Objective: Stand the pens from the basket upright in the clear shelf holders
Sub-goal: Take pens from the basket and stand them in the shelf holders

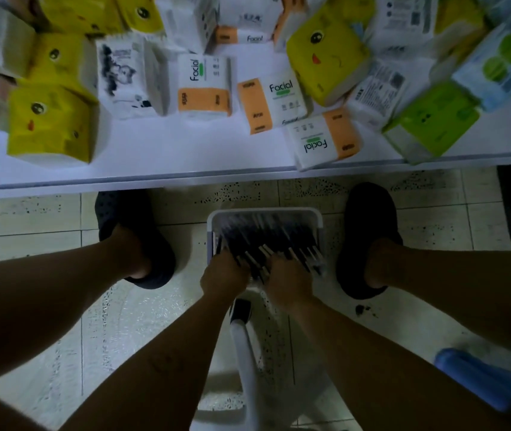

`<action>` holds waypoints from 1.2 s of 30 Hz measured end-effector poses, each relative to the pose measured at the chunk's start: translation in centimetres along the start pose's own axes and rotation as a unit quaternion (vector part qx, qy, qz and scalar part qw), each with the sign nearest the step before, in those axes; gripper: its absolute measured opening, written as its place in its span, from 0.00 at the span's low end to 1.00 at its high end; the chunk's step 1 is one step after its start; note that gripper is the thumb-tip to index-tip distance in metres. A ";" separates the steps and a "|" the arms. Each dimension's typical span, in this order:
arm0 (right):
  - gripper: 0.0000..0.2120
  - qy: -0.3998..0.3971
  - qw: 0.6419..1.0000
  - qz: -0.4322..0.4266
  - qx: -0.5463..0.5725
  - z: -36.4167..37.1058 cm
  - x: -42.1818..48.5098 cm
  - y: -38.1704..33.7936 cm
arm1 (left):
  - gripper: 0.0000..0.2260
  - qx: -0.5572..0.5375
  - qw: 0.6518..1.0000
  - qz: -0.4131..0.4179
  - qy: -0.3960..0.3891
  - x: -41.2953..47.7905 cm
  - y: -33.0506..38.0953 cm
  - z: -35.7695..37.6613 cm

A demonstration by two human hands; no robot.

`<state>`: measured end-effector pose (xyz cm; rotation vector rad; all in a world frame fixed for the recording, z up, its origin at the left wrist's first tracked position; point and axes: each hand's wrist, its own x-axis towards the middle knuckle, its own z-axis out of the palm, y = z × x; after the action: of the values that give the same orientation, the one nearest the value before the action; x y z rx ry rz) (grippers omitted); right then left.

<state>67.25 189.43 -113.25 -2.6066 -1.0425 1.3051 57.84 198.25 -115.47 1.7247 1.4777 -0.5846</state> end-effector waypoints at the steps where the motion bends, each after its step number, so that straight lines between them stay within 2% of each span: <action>1: 0.09 -0.009 1.000 0.010 0.025 -0.2 0.1 0.1 | 0.09 -0.013 1.000 0.000 -0.001 0.2 -0.1 0.0; 4: 0.07 -0.060 0.994 0.038 0.087 -0.8 0.5 0.2 | 0.10 -0.053 0.998 -0.003 -0.016 1.0 -0.8 -0.1; 7: 0.13 -0.088 0.985 0.070 0.128 -1.2 0.9 0.2 | 0.09 -0.085 0.996 -0.013 -0.006 1.8 -1.5 0.0; 11: 0.14 -0.075 0.970 0.106 0.206 -1.1 1.0 0.6 | 0.19 -0.094 0.995 -0.009 0.019 2.1 -1.2 0.3; 15: 0.13 -0.046 0.942 0.134 0.304 -1.1 0.7 1.3 | 0.22 -0.076 0.997 0.004 0.028 2.2 -1.0 0.5; 17: 0.11 -0.040 0.940 0.128 0.313 -1.1 0.7 1.6 | 0.26 -0.062 0.998 0.008 0.029 2.3 -0.8 0.7; 19: 0.09 -0.034 0.942 0.118 0.313 -1.1 0.6 1.8 | 0.24 -0.069 0.997 0.012 0.028 2.5 -0.4 1.0; 21: 0.05 -0.030 0.940 0.108 0.321 -1.0 0.6 2.1 | 0.19 -0.076 0.997 0.015 0.025 2.8 0.1 1.0; 24: 0.11 -0.024 0.935 0.122 0.334 -1.1 0.7 2.2 | 0.08 -0.093 0.995 0.021 -0.002 3.3 0.8 1.1; 26: 0.09 -0.029 0.931 0.129 0.339 -1.0 0.9 2.3 | 0.02 -0.118 0.993 0.023 -0.012 3.3 1.0 1.0; 29: 0.04 -0.024 0.936 0.125 0.328 -0.8 1.3 2.3 | 0.03 -0.208 0.978 -0.019 -0.025 3.0 1.0 0.5; 32: 0.06 -0.007 0.951 0.112 0.290 -1.3 1.5 2.4 | 0.01 -0.296 0.952 -0.068 -0.045 2.2 1.0 -0.3; 36: 0.04 0.038 0.960 0.095 0.261 -2.4 1.0 2.5 | 0.06 -0.297 0.952 -0.007 -0.070 -0.2 1.5 -1.4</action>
<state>70.83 188.67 -113.19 -2.3573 -0.3661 1.2837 59.03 199.19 -114.08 1.1784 1.3821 -0.2226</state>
